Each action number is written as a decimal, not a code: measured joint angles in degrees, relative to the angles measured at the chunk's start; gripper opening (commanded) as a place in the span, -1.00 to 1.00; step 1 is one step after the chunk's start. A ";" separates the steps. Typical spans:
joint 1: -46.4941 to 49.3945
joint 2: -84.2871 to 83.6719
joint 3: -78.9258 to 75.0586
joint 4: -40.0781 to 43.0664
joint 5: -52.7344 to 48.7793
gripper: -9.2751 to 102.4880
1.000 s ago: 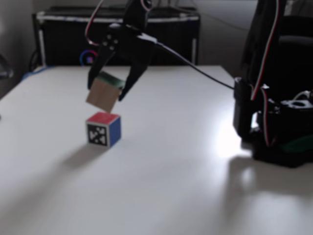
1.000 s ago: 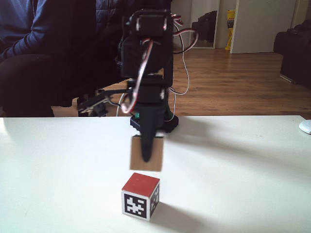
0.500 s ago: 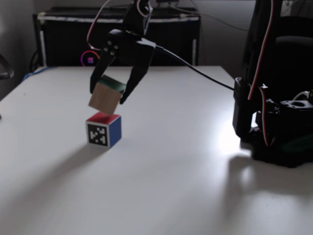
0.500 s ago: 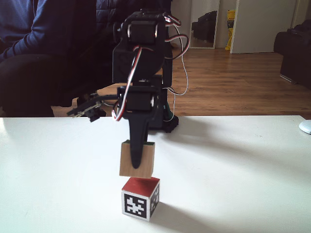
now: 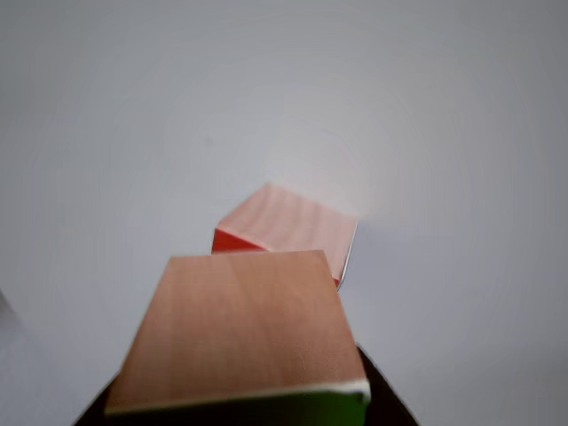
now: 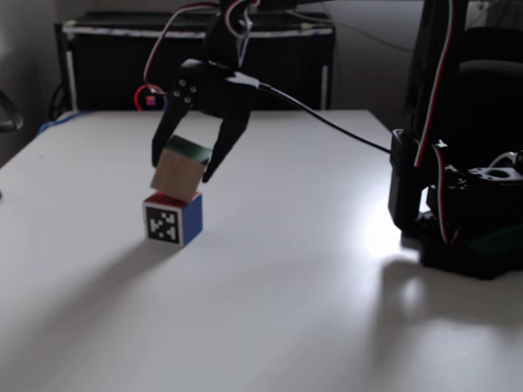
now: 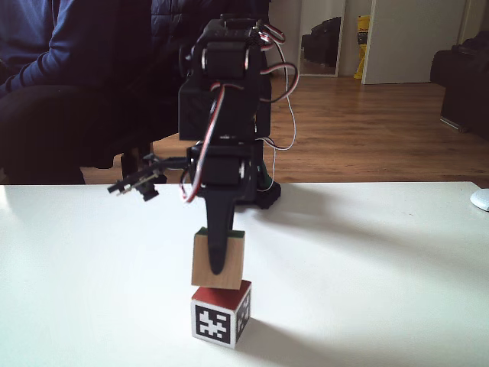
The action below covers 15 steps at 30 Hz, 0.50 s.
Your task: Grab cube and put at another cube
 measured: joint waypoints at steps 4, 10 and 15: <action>0.00 -1.14 -0.18 -0.53 0.00 -0.24; -0.62 -1.67 0.00 0.09 0.00 -0.09; -1.14 -1.23 0.00 0.79 0.18 -0.01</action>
